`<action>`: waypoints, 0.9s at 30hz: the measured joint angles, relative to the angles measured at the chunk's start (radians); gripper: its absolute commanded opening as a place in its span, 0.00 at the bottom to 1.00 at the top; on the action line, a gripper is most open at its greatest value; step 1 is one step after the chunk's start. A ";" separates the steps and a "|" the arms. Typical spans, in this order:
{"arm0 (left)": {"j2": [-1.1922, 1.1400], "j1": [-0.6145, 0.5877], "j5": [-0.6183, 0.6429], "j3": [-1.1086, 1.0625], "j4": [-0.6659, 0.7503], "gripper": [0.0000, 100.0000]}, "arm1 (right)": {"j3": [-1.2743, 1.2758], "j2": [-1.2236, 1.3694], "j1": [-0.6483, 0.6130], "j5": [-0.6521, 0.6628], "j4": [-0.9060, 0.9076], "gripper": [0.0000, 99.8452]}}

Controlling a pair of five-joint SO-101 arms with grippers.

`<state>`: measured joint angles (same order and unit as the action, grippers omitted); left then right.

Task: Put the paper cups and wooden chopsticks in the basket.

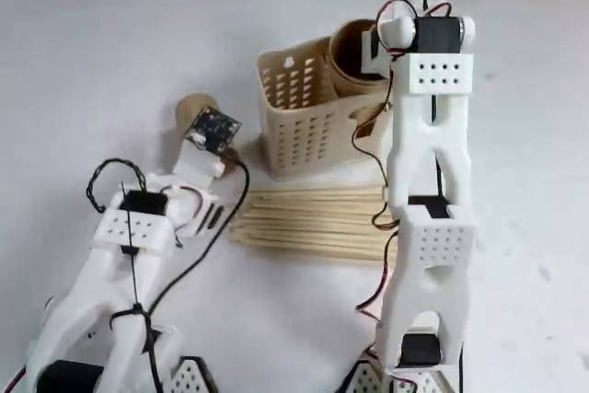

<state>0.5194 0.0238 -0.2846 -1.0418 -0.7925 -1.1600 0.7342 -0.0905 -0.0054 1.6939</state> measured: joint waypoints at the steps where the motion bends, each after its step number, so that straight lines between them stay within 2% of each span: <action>1: 0.000 0.000 0.000 0.000 0.000 0.19 | -0.018 -0.021 0.000 0.000 0.005 0.15; 7: 0.000 0.000 0.000 0.000 0.000 0.19 | -0.012 -0.187 0.000 -0.002 0.025 0.15; 12: 0.000 0.000 0.000 0.000 0.000 0.19 | 0.167 -0.451 0.000 -0.002 0.026 0.15; 14: 0.000 0.000 0.000 0.000 0.000 0.19 | 0.290 -0.571 0.000 0.009 0.026 0.14; 19: 0.000 0.000 0.000 0.000 0.000 0.19 | 0.698 -0.882 0.000 0.157 0.026 0.02; 27: 0.000 -0.049 0.000 0.078 0.000 0.19 | 1.459 -1.373 0.005 0.402 -0.081 0.02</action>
<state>0.5194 -0.0253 -0.2846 -0.9636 -0.7925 0.2992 -0.6391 -0.0859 0.3966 1.6126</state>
